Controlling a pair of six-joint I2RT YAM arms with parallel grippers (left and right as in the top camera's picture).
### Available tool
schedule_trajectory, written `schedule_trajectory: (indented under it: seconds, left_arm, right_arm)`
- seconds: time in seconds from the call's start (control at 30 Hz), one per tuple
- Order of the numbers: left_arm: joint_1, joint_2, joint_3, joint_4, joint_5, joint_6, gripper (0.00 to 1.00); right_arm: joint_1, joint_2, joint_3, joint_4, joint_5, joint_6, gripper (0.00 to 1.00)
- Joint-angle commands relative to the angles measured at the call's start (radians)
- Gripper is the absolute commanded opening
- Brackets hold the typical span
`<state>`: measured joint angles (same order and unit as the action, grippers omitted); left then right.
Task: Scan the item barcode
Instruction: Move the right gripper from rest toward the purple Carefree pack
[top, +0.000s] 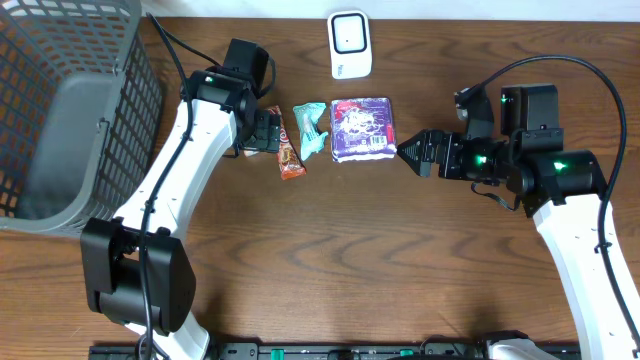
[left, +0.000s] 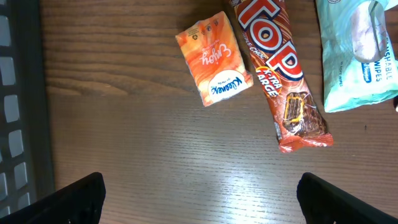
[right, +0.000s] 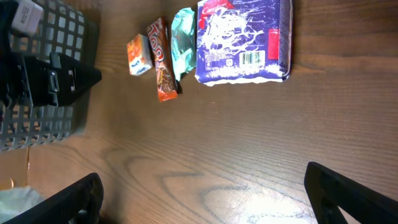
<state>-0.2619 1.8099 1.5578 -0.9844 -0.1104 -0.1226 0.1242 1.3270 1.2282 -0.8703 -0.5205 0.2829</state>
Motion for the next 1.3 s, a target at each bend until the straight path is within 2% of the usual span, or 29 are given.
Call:
schedule_trajectory:
  seconds: [0.0,0.27,0.4,0.77,1.07,1.27]
  left_arm:
    - [0.003,0.005,-0.001,-0.002,0.0,0.006,0.98]
    - [0.003,0.005,-0.001,-0.002,0.0,0.006,0.98]
    - [0.003,0.005,-0.001,-0.002,0.0,0.006,0.98]
    - [0.003,0.005,-0.001,-0.002,0.0,0.006,0.98]
    - [0.003,0.005,-0.001,-0.002,0.0,0.006,0.98]
    - [0.003,0.005,-0.001,-0.002,0.0,0.006,0.98]
  right_arm:
    - [0.008,0.003,0.02,0.002,-0.008,0.02,0.99]
    - [0.009,0.007,0.017,0.001,0.089,0.014,0.99]
    - [0.025,0.042,0.013,-0.019,0.097,-0.074,0.99]
    - [0.035,0.109,0.013,-0.031,0.093,-0.051,0.99]
    - [0.035,0.122,0.013,0.03,0.151,-0.052,0.99]
    - [0.035,0.174,0.013,0.136,0.152,-0.052,0.99]
